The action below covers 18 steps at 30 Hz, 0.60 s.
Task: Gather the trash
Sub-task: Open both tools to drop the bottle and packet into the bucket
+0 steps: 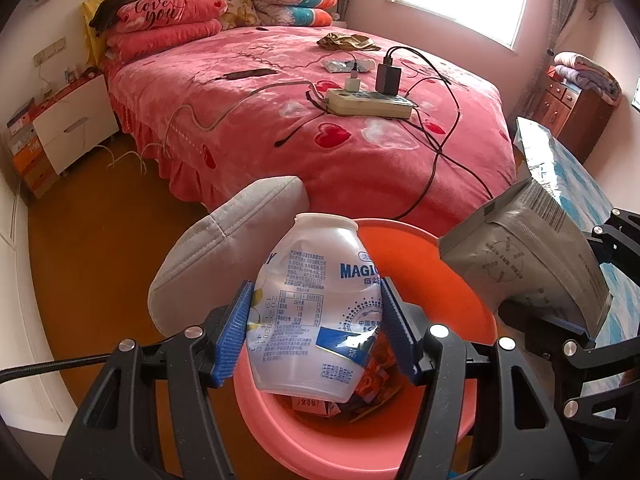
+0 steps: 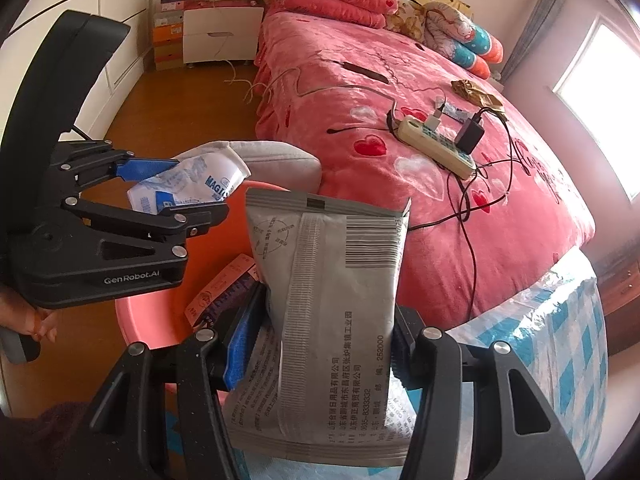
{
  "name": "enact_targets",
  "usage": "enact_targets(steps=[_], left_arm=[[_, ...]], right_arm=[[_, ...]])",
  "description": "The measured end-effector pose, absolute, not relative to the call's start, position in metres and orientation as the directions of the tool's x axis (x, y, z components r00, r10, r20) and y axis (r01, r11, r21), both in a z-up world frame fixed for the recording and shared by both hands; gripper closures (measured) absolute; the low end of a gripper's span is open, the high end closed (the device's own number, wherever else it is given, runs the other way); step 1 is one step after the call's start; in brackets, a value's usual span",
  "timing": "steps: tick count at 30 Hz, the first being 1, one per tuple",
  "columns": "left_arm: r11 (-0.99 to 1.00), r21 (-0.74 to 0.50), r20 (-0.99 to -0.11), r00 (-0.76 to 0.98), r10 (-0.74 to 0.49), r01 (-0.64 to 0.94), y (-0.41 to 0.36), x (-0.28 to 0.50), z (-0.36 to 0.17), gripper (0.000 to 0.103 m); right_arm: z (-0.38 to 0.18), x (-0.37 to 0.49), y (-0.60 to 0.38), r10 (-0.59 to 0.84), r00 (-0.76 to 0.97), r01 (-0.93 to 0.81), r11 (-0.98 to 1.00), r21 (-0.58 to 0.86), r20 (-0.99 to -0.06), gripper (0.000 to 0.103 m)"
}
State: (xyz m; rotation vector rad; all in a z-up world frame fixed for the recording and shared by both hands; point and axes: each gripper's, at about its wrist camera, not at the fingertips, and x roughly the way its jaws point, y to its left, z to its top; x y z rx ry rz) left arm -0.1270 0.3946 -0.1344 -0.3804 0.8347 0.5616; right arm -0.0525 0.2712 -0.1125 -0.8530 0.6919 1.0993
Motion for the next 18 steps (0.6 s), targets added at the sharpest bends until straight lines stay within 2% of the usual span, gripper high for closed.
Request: enact_targets(steps=[14,15,16,17,18], left_arm=[[0.776,-0.097,-0.795,0.517,0.316,-0.623,0.4,-0.127,-0.145,0.04],[0.774,-0.09,-0.798,0.511,0.32,-0.626,0.401,-0.127,-0.146,0.039],[0.772,-0.084,-0.8,0.504,0.324,-0.63,0.401,-0.127,-0.147,0.038],[0.769,-0.074,-0.803,0.496,0.331,-0.635,0.402,-0.127,-0.148,0.035],[0.766,-0.065,-0.805,0.488,0.338,-0.639,0.402,-0.126,-0.148,0.031]], right_arm=[[-0.126,-0.059,0.28,0.453,0.292,-0.956,0.169,-0.24,-0.842,0.046],[-0.127,-0.06,0.281,0.449,0.288,-0.957,0.163,-0.239,-0.846,0.044],[-0.13,-0.06,0.281,0.445,0.282,-0.959,0.153,-0.239,-0.85,0.037],[-0.132,-0.061,0.281,0.444,0.287,-0.958,0.149,-0.246,-0.849,0.026],[-0.133,-0.062,0.281,0.445,0.295,-0.955,0.149,-0.255,-0.846,0.021]])
